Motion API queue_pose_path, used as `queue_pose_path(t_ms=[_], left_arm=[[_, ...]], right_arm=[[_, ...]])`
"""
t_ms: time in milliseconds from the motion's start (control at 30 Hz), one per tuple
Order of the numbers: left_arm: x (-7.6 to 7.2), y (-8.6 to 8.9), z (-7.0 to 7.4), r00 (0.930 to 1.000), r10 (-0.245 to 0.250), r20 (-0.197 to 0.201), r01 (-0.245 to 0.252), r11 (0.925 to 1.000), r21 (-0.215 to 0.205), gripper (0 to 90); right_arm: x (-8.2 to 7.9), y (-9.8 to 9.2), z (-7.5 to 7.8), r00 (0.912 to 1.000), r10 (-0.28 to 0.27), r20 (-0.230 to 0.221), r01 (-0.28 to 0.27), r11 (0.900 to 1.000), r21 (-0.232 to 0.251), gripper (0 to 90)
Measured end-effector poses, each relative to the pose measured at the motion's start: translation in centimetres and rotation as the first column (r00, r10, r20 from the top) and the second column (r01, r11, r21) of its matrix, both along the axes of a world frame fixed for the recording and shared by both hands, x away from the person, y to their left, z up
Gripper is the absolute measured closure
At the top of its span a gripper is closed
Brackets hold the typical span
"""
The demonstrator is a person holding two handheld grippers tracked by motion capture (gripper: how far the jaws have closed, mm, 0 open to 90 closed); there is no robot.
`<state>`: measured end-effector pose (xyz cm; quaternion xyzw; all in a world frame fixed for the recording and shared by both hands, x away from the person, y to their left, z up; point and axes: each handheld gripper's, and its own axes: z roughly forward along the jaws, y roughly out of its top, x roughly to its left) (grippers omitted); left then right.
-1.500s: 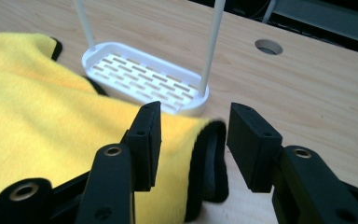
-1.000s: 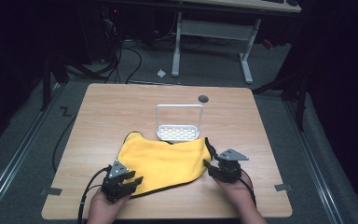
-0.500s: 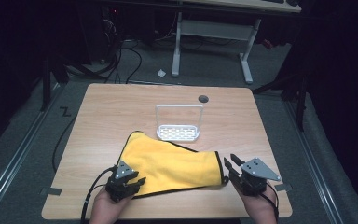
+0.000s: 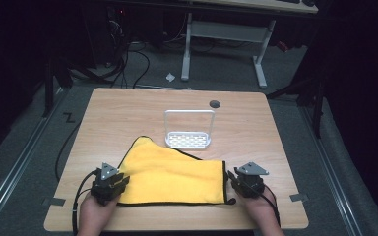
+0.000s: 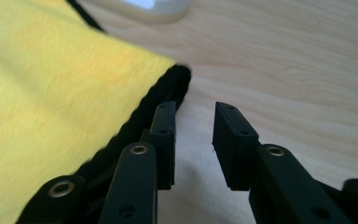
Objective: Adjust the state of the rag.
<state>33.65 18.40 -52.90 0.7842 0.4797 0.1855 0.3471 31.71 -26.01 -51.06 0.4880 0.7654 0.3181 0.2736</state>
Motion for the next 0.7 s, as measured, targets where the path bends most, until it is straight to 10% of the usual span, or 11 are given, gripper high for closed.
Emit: queue_pose_path(t_ms=[233,533,700], left_arm=[[-0.7,-1.8,0.3,0.9985,-0.053,0.015,0.052,0.9985,0.015,63.6],[-0.9,-2.5,0.2,0.9955,-0.094,0.015,0.094,0.9954,0.021,60.5],[-0.8,-2.1,0.0,0.9951,-0.098,0.004,0.098,0.995,0.014,61.2]], right_arm=[[2.5,0.5,-1.0,0.9985,-0.003,-0.056,0.002,1.0,-0.023,77.9],[0.4,3.5,-0.9,0.9871,0.156,-0.037,-0.157,0.987,-0.036,78.8],[-0.2,2.0,-0.5,0.9946,0.103,-0.007,-0.103,0.994,-0.024,81.7]])
